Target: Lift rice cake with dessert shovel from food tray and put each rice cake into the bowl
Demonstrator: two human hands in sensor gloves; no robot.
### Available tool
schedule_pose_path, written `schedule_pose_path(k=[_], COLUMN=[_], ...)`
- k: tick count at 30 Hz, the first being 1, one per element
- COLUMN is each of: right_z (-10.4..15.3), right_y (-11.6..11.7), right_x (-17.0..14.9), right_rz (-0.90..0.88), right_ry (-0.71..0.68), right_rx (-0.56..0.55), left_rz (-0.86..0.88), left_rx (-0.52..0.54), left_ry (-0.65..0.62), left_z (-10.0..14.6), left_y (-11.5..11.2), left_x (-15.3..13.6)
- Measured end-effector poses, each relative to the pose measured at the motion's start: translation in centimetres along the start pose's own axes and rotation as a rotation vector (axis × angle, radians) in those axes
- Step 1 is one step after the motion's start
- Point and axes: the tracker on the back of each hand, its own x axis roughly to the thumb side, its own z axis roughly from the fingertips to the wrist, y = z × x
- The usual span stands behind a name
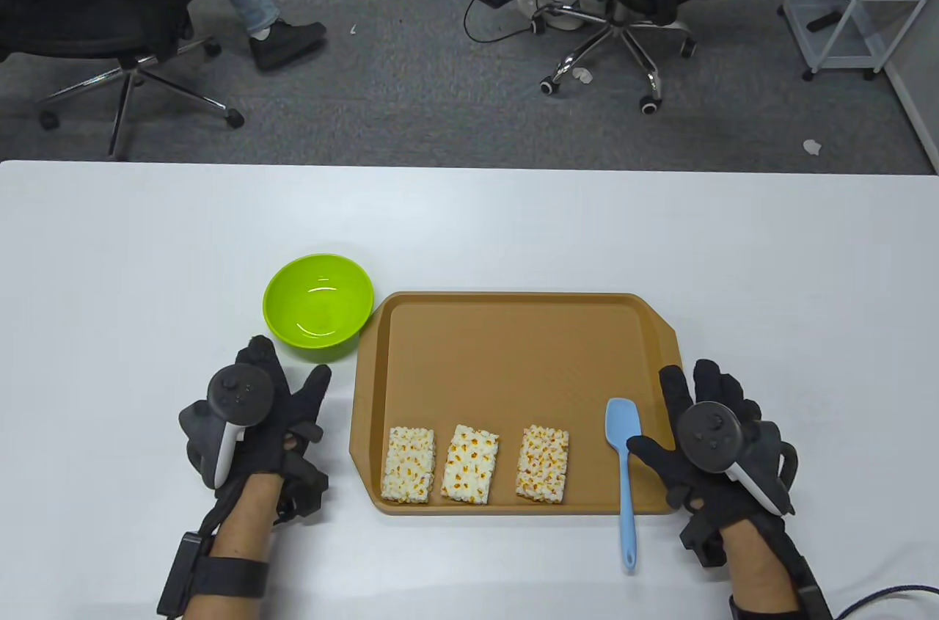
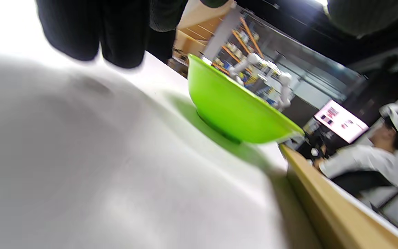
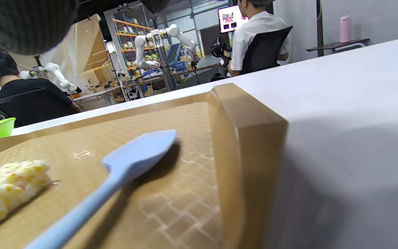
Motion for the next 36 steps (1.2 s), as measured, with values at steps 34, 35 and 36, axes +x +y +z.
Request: schedule_pose_path(k=[34, 35, 36], right_z=[0.5, 0.4, 0.3], right_y=[-0.1, 0.0, 0.1], right_x=[0.8, 0.6, 0.5], right_rz=[-0.208, -0.265, -0.323], right_ry=[-0.035, -0.036, -0.034], right_rx=[0.046, 0.059, 0.075], left_rz=[0.686, 0.689, 0.694], left_rx=[-0.059, -0.087, -0.12], left_ry=[0.217, 0.198, 0.179], left_z=[-4.3, -4.0, -3.7], left_y=[-1.5, -1.5, -1.6], left_x=[1.0, 1.4, 1.9])
